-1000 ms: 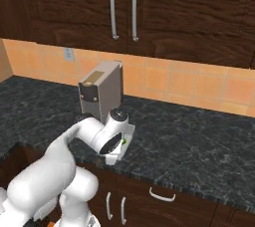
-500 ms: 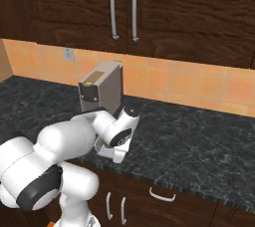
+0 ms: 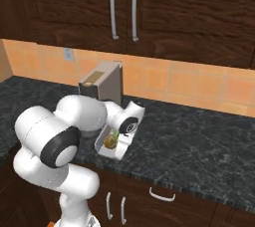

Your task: Take the meat container that has the chicken drumstick and place it on the second highest rack of the freezer. Then take the vegetable container that has the lemon wedge and onion and place it on the highest rack of the freezer.

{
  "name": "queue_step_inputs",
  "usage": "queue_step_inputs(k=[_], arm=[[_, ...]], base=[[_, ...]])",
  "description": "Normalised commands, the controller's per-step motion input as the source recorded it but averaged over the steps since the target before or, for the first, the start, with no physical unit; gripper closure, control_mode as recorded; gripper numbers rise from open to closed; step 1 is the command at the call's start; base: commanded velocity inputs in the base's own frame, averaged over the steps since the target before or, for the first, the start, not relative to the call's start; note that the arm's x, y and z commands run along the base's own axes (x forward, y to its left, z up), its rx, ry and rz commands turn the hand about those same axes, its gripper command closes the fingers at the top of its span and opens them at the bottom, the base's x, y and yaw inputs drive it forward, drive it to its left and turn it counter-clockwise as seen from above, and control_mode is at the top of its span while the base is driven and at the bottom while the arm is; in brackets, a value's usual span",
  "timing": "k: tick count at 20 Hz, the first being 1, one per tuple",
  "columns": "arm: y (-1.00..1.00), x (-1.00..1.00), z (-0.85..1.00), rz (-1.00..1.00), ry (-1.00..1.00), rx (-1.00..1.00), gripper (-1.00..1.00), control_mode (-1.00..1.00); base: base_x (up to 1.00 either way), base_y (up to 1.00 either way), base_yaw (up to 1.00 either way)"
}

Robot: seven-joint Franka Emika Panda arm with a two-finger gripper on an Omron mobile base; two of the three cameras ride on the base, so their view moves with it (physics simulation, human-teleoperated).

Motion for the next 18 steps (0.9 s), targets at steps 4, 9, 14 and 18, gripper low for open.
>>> queue_step_inputs(k=[4,9,14,18], arm=[[0.35,0.00,-0.87,0.00,0.15,-0.08,1.00,-1.00],[0.40,-0.07,-0.34,0.00,-0.01,-0.04,1.00,-1.00],[0.64,-0.31,0.00,0.01,-0.45,-0.09,1.00,-1.00],[-0.02,-0.50,0.00,0.11,-0.33,0.02,1.00,-1.00]], base=[[0.00,0.00,0.00],[0.00,0.00,0.00],[0.00,0.00,0.00],[0.00,0.00,0.00]])
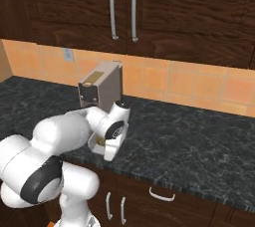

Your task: Take the meat container that has the chicken drumstick and place it on the second highest rack of the freezer. Then take the vegetable container that has the lemon wedge and onion and place it on the highest rack of the freezer.

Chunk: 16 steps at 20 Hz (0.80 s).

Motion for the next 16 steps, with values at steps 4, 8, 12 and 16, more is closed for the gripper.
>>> queue_step_inputs(k=[4,8,12,16], arm=[[-0.33,-0.48,0.20,0.10,-0.22,0.14,1.00,-1.00],[-0.36,-0.43,0.63,0.02,-0.19,0.21,1.00,-1.00],[0.03,-0.07,1.00,-0.02,-0.22,0.12,1.00,-1.00],[0.03,-0.21,1.00,-0.12,-0.09,0.09,1.00,-1.00]], base=[[0.00,0.00,0.00],[0.00,0.00,0.00],[0.00,0.00,0.00],[0.00,0.00,0.00]])
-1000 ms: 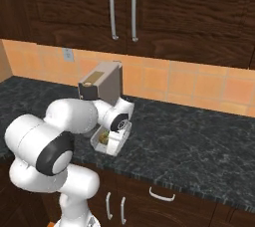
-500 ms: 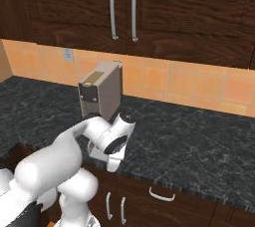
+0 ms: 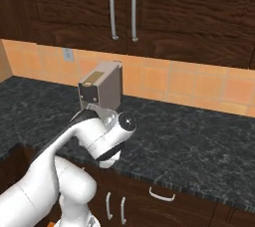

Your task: Take the meat container that has the chicken drumstick and place it on the second highest rack of the freezer. Then take the vegetable container that has the lemon wedge and onion and place it on the highest rack of the freezer.

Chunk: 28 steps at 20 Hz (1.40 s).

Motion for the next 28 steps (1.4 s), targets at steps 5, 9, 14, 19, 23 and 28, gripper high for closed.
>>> queue_step_inputs(k=[5,9,14,19,23,28], arm=[[0.20,-0.40,1.00,-0.35,0.05,0.03,1.00,-1.00],[0.32,-0.49,1.00,-0.40,0.29,-0.01,1.00,-1.00],[0.21,-0.67,1.00,-0.37,0.30,-0.07,1.00,-1.00],[0.18,-0.87,0.68,-0.30,0.27,-0.17,1.00,-1.00],[0.33,-0.65,0.14,-0.12,0.14,-0.35,1.00,-1.00],[0.05,-0.30,-0.04,0.13,-0.24,-0.24,1.00,-1.00]], base=[[0.00,0.00,0.00],[0.00,0.00,0.00],[0.00,0.00,0.00],[0.00,0.00,0.00],[0.00,0.00,0.00],[0.00,0.00,0.00]])
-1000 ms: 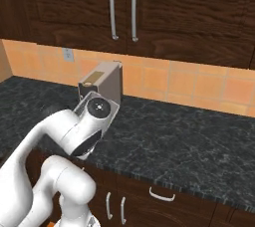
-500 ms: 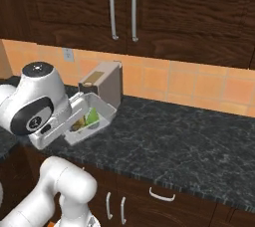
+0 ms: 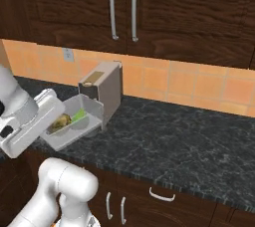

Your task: Take the meat container that has the chicken drumstick and place it on the second highest rack of the freezer. Then take the vegetable container that has the lemon wedge and onion and place it on the highest rack of the freezer.

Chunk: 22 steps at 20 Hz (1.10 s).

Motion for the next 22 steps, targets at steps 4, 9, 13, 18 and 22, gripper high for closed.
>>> queue_step_inputs(k=[4,9,13,18,22], arm=[[0.00,-0.46,-0.18,0.22,-0.45,-0.01,1.00,-1.00],[-0.08,-0.28,-0.06,0.23,-0.06,0.03,1.00,-1.00],[-0.11,-0.18,-0.19,0.15,-0.01,0.01,1.00,-1.00],[-0.01,-0.18,-0.20,0.05,-0.08,0.00,1.00,-1.00],[0.00,0.00,0.00,0.00,0.00,0.00,1.00,1.00]], base=[[0.00,0.00,0.00],[0.00,0.00,0.00],[0.00,0.00,0.00],[0.00,0.00,0.00],[-0.29,-0.01,-0.03]])
